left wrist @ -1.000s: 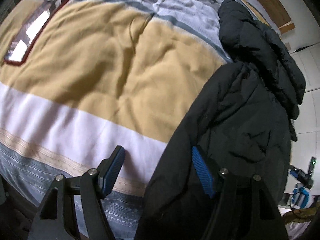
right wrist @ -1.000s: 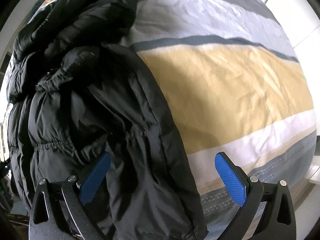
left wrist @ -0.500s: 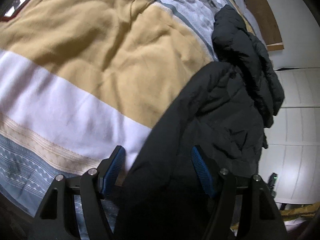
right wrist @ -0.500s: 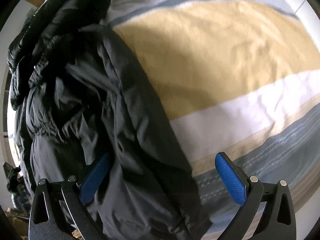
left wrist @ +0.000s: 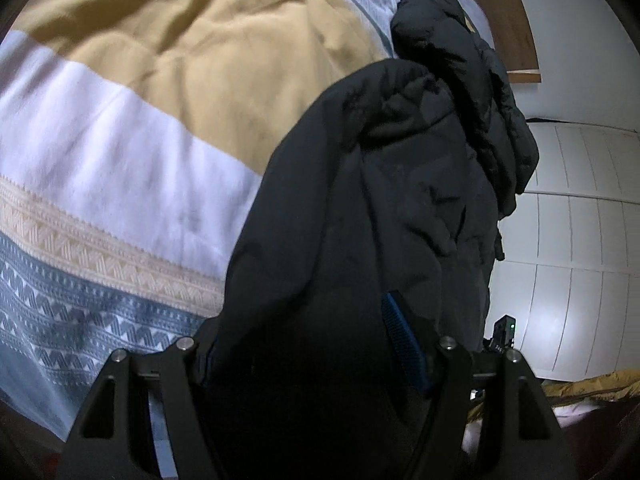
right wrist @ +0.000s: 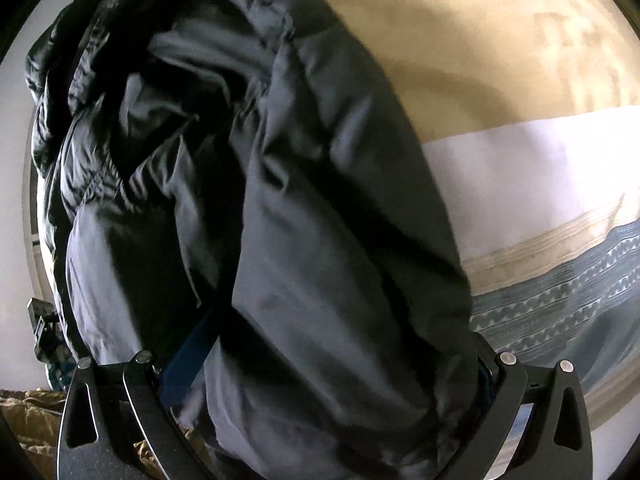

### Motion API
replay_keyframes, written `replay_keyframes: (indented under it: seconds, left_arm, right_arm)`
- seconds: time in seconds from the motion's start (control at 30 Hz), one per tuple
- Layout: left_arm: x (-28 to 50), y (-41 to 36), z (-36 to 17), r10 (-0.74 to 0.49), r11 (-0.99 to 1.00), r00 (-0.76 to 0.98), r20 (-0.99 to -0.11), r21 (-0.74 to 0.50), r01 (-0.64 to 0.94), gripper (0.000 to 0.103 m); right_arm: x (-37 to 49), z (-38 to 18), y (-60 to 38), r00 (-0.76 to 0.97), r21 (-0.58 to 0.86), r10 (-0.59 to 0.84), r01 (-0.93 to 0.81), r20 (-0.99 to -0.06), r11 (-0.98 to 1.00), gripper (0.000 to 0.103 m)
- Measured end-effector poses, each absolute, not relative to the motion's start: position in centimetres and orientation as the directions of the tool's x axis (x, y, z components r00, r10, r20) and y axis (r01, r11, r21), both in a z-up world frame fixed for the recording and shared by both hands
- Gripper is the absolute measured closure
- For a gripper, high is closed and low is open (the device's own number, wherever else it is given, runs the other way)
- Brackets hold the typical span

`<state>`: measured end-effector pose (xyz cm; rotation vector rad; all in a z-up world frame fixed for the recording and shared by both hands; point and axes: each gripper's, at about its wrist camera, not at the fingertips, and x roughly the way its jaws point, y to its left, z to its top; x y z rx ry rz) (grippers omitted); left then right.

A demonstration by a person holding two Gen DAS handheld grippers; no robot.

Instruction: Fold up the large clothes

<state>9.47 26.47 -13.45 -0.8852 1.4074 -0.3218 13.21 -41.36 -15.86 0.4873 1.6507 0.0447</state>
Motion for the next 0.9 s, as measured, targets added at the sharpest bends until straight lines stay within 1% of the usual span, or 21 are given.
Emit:
replay_keyframes:
  seconds: [0.1,0.13,0.2,0.23,0.27,0.33,0.4,0.5,0.53,0.57,0.6,0.67,0.7,0.77,0.87,0.9]
  left_arm:
    - [9.4,26.3,-13.3,-0.669,0.663,0.179,-0.721,-0.688,-0.295,0.035]
    - [9.4,26.1,-13.3,-0.664,0.670,0.175,-0.727,-0.682,-0.292,0.035]
    - [9.4,25.9,-13.1,-0.655,0.681,0.171,-0.736,-0.674,-0.286,0.037]
    - [9.3,25.8,-13.1,-0.654,0.683,0.171,-0.737,-0.673,-0.284,0.037]
    - [9.3,25.6,-13.0,-0.655,0.683,0.169,-0.736,-0.673,-0.282,0.037]
    - [9.1,25.4,-13.0,-0.657,0.684,0.165,-0.736,-0.673,-0.281,0.037]
    - [8.9,25.3,-12.9,-0.661,0.677,0.168,-0.731,-0.678,-0.286,0.037]
    - [8.7,25.4,-13.0,-0.664,0.673,0.170,-0.729,-0.680,-0.291,0.037]
    - [8.6,25.3,-13.0,-0.665,0.672,0.168,-0.728,-0.681,-0.290,0.037]
    - [8.6,25.2,-12.9,-0.666,0.672,0.165,-0.727,-0.682,-0.289,0.041]
    - [8.7,25.1,-12.9,-0.668,0.673,0.157,-0.727,-0.681,-0.288,0.045]
    - [8.8,24.9,-12.9,-0.666,0.676,0.150,-0.731,-0.676,-0.293,0.061]
    - [8.8,24.8,-12.9,-0.666,0.676,0.148,-0.731,-0.676,-0.295,0.064]
    - [8.9,24.7,-12.8,-0.667,0.676,0.149,-0.731,-0.676,-0.292,0.074]
    - [9.1,24.5,-12.6,-0.668,0.678,0.154,-0.728,-0.680,-0.278,0.083]
    - [9.2,24.4,-12.5,-0.669,0.677,0.157,-0.726,-0.683,-0.273,0.085]
  right_arm:
    - [12.5,-16.2,-40.6,-0.066,0.307,0.338,0.285,-0.939,0.908,0.003]
    - [12.8,-16.5,-40.6,-0.067,0.308,0.339,0.288,-0.938,0.907,0.006]
    - [11.8,-16.9,-39.8,-0.069,0.305,0.340,0.297,-0.938,0.905,0.015]
    - [11.7,-16.8,-40.3,-0.072,0.304,0.339,0.301,-0.938,0.904,0.024]
    - [11.5,-16.8,-40.3,-0.072,0.308,0.345,0.309,-0.936,0.900,0.029]
    - [11.7,-16.5,-40.6,-0.072,0.322,0.361,0.313,-0.930,0.893,0.034]
    - [11.5,-16.3,-40.9,-0.080,0.326,0.366,0.305,-0.927,0.895,0.036]
    - [11.2,-16.2,-40.4,-0.086,0.334,0.374,0.302,-0.923,0.893,0.043]
    - [11.2,-16.2,-40.3,-0.087,0.336,0.377,0.299,-0.922,0.893,0.048]
    - [11.1,-16.1,-40.2,-0.089,0.341,0.380,0.294,-0.921,0.893,0.054]
    - [11.1,-15.9,-40.0,-0.090,0.344,0.384,0.289,-0.919,0.893,0.057]
    - [11.2,-15.5,-39.5,-0.094,0.353,0.390,0.273,-0.916,0.895,0.070]
    - [11.3,-15.3,-39.1,-0.096,0.355,0.391,0.266,-0.915,0.896,0.072]
    - [11.5,-14.9,-38.1,-0.100,0.351,0.384,0.251,-0.918,0.902,0.080]
    - [11.8,-14.4,-36.8,-0.105,0.337,0.367,0.226,-0.924,0.914,0.087]
    - [11.9,-14.1,-36.4,-0.104,0.330,0.358,0.215,-0.928,0.919,0.088]
